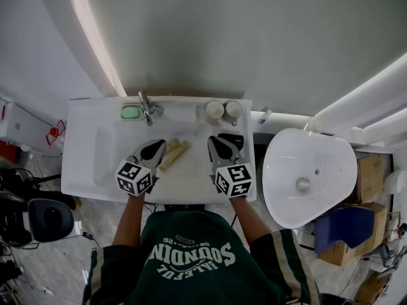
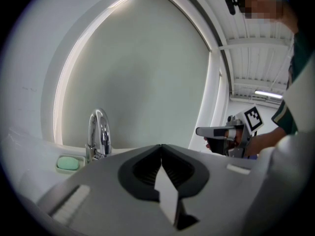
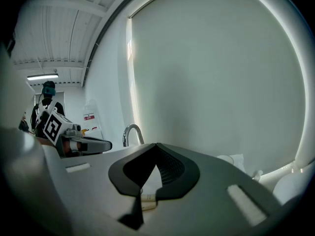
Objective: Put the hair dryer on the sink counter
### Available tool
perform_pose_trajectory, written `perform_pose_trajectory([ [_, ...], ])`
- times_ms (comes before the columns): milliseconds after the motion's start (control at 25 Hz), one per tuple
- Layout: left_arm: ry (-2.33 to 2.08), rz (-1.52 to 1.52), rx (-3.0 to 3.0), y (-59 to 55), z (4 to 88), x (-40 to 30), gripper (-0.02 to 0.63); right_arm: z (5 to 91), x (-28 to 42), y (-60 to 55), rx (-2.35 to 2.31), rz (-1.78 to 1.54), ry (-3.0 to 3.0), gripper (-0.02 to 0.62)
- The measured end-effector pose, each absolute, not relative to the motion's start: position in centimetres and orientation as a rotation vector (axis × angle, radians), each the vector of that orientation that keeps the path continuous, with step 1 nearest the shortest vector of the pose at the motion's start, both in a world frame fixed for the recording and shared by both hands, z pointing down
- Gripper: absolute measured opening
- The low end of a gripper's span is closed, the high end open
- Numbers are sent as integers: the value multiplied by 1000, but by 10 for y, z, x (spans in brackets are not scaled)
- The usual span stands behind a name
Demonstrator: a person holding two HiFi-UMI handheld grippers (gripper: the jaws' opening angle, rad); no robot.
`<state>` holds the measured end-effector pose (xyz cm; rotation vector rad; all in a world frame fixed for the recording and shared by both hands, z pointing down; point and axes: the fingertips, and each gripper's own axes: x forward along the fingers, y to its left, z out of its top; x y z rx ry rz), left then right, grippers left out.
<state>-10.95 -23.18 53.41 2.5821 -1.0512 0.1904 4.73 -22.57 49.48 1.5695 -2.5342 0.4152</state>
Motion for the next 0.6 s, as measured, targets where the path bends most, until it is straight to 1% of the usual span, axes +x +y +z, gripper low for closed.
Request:
perform_pose_trajectory([
  [600, -1048, 195, 2581, -234, 535, -108, 52, 496, 43, -226, 1539, 423, -2545, 6],
])
